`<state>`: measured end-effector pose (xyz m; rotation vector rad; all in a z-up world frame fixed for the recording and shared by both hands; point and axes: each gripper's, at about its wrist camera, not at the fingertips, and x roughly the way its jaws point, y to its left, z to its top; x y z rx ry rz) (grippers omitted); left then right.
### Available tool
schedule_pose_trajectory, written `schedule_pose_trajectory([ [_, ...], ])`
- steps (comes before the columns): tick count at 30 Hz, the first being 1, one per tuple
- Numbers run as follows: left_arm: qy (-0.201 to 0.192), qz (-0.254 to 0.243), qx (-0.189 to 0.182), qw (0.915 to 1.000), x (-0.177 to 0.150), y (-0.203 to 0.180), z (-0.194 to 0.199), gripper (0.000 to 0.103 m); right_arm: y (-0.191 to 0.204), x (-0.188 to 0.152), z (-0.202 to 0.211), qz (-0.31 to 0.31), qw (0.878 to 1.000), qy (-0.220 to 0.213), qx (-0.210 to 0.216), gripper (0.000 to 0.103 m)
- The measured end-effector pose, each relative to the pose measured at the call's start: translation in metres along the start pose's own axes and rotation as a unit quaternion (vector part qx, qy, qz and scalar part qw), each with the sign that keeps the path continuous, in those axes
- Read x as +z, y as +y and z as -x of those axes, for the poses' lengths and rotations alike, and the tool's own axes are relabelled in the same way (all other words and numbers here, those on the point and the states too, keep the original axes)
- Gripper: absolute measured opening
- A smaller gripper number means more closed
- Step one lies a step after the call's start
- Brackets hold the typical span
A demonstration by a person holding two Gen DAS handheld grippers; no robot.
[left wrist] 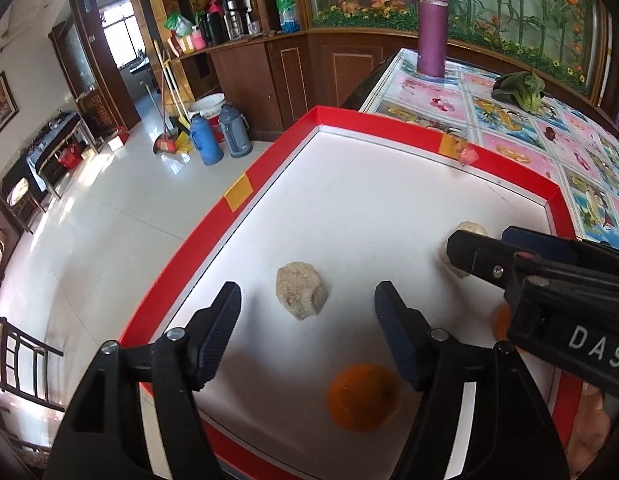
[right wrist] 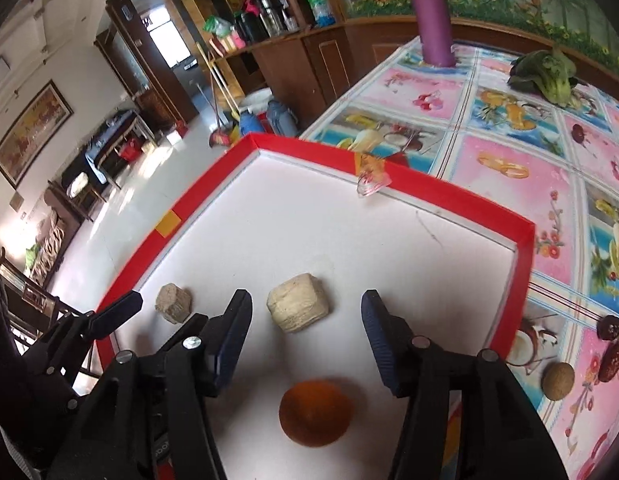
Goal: Organize fruits
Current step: 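Lower both held items into the red tray and open both tools, then grasp another round beige cake with the right tool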
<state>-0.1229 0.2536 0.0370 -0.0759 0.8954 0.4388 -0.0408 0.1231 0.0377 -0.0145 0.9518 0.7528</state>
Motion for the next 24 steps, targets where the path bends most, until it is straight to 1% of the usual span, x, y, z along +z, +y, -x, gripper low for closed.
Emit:
schedule_pose_trajectory([
  [3, -0.014, -0.005, -0.002, 0.9999, 0.0, -0.006, 0.011, 0.071, -0.005, -0.007, 0.018, 0.007, 1.0, -0.026, -0.013, 0.057],
  [5, -0.023, -0.008, -0.003, 0.9997, 0.001, -0.01, 0.02, 0.073, -0.011, -0.012, 0.031, 0.004, 0.999, -0.04, -0.015, 0.057],
  [8, -0.044, -0.023, -0.019, 0.9986, -0.001, -0.024, 0.038, 0.08, -0.024, -0.023, 0.051, -0.002, 0.998, -0.061, -0.026, 0.057],
  [11, -0.057, -0.049, -0.037, 0.9965, -0.004, -0.044, 0.054, 0.081, -0.036, -0.031, 0.071, -0.005, 0.996, -0.074, -0.042, 0.057],
  [14, -0.062, -0.073, -0.059, 0.9937, -0.008, -0.062, 0.066, 0.081, -0.052, -0.041, 0.092, -0.012, 0.995, -0.089, -0.051, 0.057],
  [17, -0.064, -0.094, -0.078, 0.9905, -0.013, -0.08, 0.076, 0.081, -0.066, -0.054, 0.115, -0.006, 0.992, -0.102, -0.074, 0.057],
  [20, -0.062, -0.111, -0.089, 0.9879, -0.019, -0.091, 0.082, 0.081, -0.084, -0.071, 0.139, 0.001, 0.988, -0.117, -0.097, 0.057],
  [24, -0.057, -0.125, -0.1, 0.9855, -0.028, -0.1, 0.087, 0.081, -0.113, -0.106, 0.177, 0.006, 0.984, -0.131, -0.125, 0.059],
])
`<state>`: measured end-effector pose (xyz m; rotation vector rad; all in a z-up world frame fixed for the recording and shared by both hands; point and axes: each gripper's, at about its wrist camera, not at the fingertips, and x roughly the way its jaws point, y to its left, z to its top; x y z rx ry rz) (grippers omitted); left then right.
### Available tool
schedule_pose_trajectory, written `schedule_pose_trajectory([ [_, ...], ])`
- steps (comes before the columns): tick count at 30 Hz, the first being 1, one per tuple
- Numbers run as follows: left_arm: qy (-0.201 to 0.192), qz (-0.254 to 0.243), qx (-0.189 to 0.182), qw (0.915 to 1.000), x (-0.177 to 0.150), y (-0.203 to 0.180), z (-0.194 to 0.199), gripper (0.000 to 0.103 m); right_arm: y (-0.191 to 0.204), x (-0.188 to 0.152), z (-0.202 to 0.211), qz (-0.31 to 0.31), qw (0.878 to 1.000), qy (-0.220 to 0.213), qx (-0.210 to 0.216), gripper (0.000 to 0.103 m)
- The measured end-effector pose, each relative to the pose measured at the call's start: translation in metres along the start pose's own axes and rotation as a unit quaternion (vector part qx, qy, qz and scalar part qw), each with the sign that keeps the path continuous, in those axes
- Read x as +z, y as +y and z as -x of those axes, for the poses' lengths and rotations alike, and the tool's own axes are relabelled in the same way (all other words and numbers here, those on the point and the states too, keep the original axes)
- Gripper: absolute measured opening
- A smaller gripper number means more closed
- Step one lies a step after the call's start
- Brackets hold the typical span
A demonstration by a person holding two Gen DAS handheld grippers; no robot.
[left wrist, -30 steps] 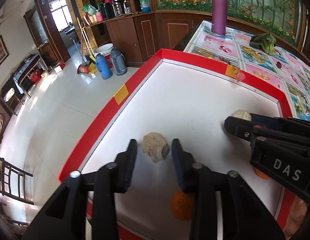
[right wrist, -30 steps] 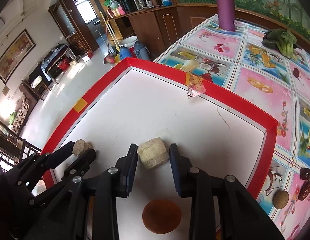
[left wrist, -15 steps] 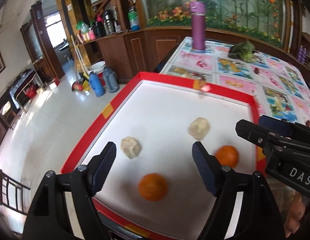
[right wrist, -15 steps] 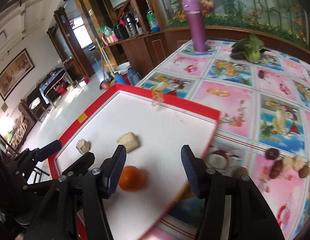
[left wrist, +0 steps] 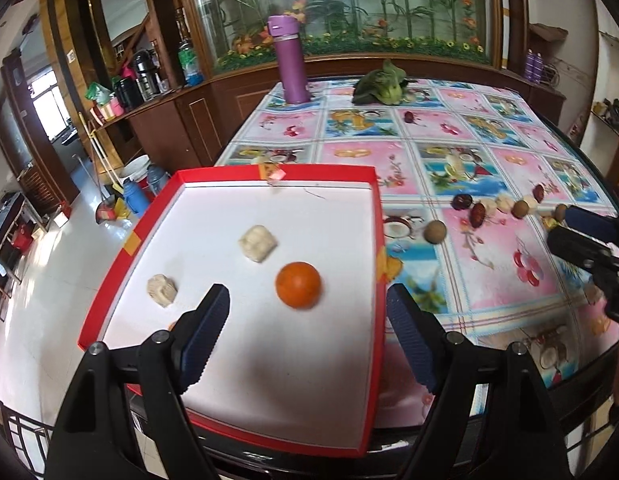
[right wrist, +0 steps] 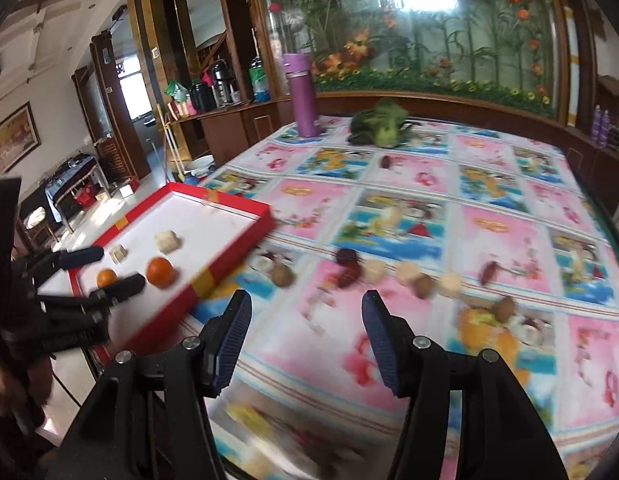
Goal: Organize fruits
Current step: 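Grasp another round beige cake with the right tool, then grasp a brown kiwi and red date with the left tool while the right holds the cake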
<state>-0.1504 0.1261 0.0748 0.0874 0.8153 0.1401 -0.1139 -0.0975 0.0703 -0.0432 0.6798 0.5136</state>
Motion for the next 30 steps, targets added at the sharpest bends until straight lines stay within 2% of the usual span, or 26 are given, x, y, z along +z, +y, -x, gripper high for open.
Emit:
schedule_pose_trajectory([
  [3, 0.005, -0.01, -0.009, 0.9999, -0.005, -0.008, 0.002, 0.081, -0.026, -0.024, 0.022, 0.002, 0.999, 0.002, -0.032, 0.06],
  [6, 0.009, -0.02, -0.02, 0.9996, -0.009, -0.015, 0.001, 0.081, -0.049, -0.047, 0.033, -0.01, 0.998, 0.023, -0.056, 0.06],
  [10, 0.016, -0.029, -0.037, 0.9988, -0.014, -0.026, 0.002, 0.081, -0.069, -0.071, 0.041, -0.04, 0.996, 0.051, -0.058, 0.06],
  [16, 0.036, -0.045, -0.065, 0.9962, -0.022, -0.042, -0.003, 0.081, -0.066, -0.081, 0.039, -0.041, 0.996, 0.061, -0.059, 0.06],
  [22, 0.035, -0.034, -0.065, 0.9967, -0.017, -0.033, -0.002, 0.081, -0.073, -0.078, 0.019, -0.041, 0.991, 0.068, -0.108, 0.059],
  [25, 0.035, -0.032, -0.065, 0.9968, -0.011, -0.032, -0.005, 0.081, -0.079, -0.077, 0.012, -0.041, 0.989, 0.074, -0.125, 0.031],
  [26, 0.036, -0.032, -0.068, 0.9965, -0.009, -0.033, -0.006, 0.081, -0.08, -0.077, 0.012, -0.04, 0.988, 0.073, -0.128, 0.028],
  [30, 0.038, -0.038, -0.084, 0.995, 0.007, -0.044, -0.014, 0.081, -0.085, -0.074, 0.01, -0.053, 0.989, 0.07, -0.118, 0.028],
])
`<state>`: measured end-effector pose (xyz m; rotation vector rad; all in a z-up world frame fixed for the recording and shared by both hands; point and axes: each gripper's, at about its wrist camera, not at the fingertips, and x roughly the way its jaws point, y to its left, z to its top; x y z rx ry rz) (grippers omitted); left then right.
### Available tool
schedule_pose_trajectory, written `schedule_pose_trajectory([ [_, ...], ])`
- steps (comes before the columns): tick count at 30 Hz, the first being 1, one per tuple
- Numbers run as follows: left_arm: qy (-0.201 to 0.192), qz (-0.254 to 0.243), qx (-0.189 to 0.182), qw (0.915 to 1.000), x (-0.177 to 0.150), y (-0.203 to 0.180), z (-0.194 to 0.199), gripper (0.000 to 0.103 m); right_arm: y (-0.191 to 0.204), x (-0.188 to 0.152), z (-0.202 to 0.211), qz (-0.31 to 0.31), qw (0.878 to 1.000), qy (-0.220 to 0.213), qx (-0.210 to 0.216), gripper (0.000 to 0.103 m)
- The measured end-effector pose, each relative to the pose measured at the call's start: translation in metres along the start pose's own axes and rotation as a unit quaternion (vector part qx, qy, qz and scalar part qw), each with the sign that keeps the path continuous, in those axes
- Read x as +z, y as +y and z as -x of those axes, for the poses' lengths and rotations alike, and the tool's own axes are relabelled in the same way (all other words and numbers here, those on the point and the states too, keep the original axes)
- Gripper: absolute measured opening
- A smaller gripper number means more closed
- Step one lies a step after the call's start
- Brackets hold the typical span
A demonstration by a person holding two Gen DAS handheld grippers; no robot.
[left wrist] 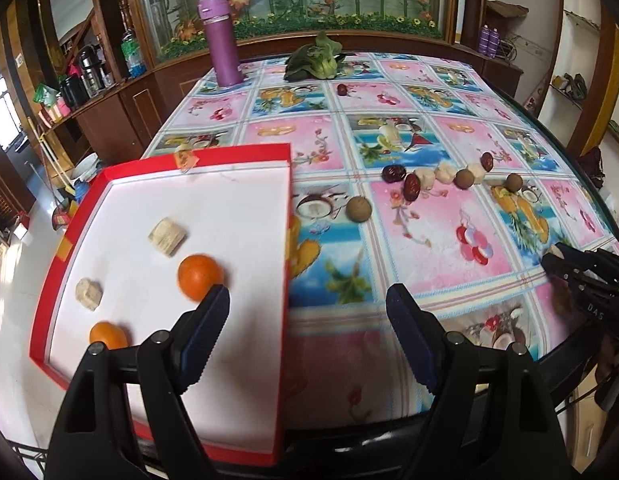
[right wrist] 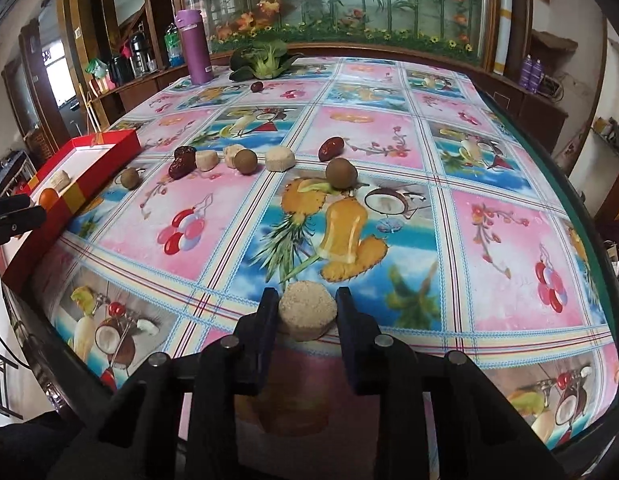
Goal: Organize fruits
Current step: 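Grasp a brown kiwi and red date with the left tool while the right holds the cake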
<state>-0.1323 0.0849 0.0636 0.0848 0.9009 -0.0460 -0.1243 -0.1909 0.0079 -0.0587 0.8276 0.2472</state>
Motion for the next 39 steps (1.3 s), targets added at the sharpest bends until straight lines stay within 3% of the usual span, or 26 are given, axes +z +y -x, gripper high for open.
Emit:
schedule_pose_trajectory([
  [6, 0.014, -0.034, -0.019, 0.9992, 0.031, -0.032, -0.031, 0.081, 0.003, 0.009, -0.007, -0.009, 1.0, 0.0, -0.004, 0.028],
  [14, 0.055, -0.036, -0.048, 0.9967, 0.057, -0.062, -0.082, 0.08, 0.0, 0.008, -0.006, -0.018, 1.0, -0.006, 0.007, 0.028],
  [17, 0.054, -0.036, -0.053, 0.9965, 0.067, -0.067, -0.091, 0.069, -0.001, 0.008, -0.006, -0.023, 1.0, -0.007, 0.018, 0.028],
  [25, 0.07, -0.038, -0.067, 0.9945, 0.079, -0.078, -0.112, 0.054, -0.005, 0.008, -0.005, -0.035, 0.999, -0.008, 0.035, 0.028],
  [28, 0.067, -0.041, -0.074, 0.9942, 0.082, -0.08, -0.113, 0.042, -0.005, 0.008, -0.005, -0.033, 0.999, -0.008, 0.034, 0.028],
  [35, 0.058, -0.044, -0.082, 0.994, 0.08, -0.08, -0.111, 0.04, 0.002, 0.008, -0.005, -0.016, 1.0, -0.005, 0.018, 0.028],
  [39, 0.041, -0.041, -0.073, 0.9956, 0.077, -0.074, -0.096, 0.039, 0.002, 0.01, -0.004, -0.026, 0.999, -0.003, 0.034, 0.028],
])
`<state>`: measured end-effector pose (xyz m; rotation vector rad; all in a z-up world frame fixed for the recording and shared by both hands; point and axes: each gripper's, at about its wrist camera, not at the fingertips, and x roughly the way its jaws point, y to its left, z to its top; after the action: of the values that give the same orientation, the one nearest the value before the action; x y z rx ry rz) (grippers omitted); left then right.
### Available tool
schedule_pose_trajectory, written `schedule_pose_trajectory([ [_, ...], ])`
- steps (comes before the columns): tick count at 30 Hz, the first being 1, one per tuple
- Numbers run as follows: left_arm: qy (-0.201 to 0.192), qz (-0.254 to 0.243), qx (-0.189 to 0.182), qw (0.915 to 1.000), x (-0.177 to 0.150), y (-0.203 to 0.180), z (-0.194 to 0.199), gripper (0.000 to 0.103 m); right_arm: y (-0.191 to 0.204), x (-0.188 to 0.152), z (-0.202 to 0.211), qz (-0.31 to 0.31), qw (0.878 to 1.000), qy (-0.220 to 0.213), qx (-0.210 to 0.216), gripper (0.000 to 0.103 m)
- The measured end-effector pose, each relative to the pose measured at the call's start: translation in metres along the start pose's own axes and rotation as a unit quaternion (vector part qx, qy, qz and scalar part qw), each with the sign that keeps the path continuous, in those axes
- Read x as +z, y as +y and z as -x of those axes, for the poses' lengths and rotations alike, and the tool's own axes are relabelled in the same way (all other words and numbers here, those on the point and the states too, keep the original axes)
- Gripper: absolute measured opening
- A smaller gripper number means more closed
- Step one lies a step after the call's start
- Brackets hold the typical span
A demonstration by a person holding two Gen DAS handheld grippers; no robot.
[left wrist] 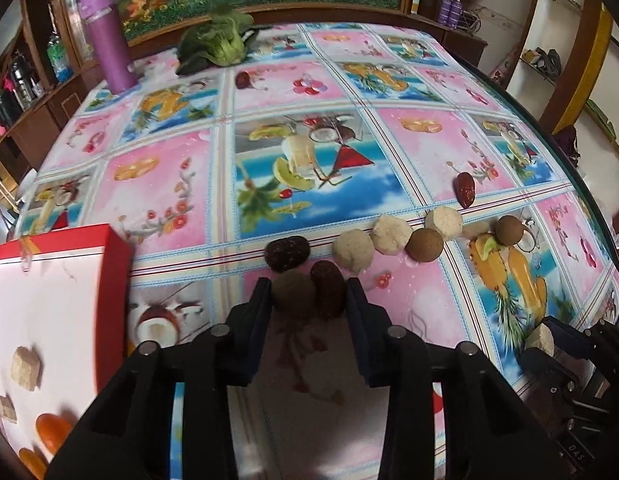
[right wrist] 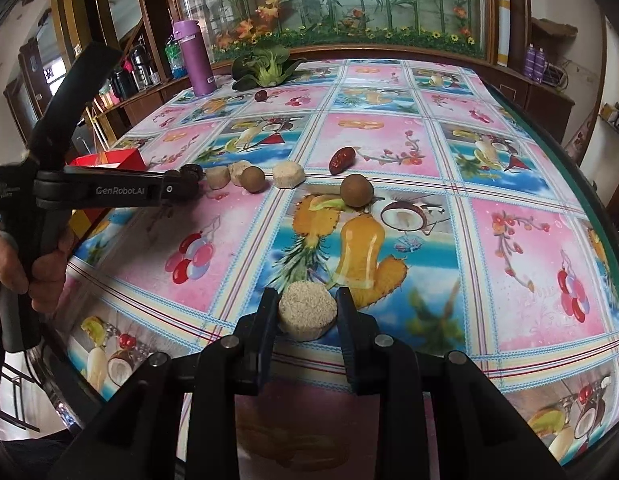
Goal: Organize fruits
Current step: 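Grasp a brown kiwi and red date with the left tool while the right holds the cake, then place the cake, kiwi and date into the red tray, opening both tools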
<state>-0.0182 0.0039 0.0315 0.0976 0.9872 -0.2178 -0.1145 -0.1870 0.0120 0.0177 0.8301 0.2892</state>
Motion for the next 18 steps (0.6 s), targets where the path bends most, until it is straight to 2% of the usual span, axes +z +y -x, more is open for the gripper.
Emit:
schedule_pose_trajectory([
  [7, -0.065, 0.017, 0.033, 0.9972, -0.015, 0.022, 0.053, 0.039, 0.025, 0.021, -0.001, 0.014, 0.999, -0.006, 0.03, 0.028],
  [13, -0.102, 0.062, 0.047, 0.9917, -0.045, 0.07, 0.101, 0.039, 0.064, 0.05, -0.007, 0.03, 0.997, -0.017, 0.067, 0.028],
  [18, -0.117, 0.104, 0.095, 0.983, -0.079, 0.12, 0.134, 0.039, 0.115, 0.073, -0.014, 0.056, 0.992, -0.022, 0.113, 0.028],
])
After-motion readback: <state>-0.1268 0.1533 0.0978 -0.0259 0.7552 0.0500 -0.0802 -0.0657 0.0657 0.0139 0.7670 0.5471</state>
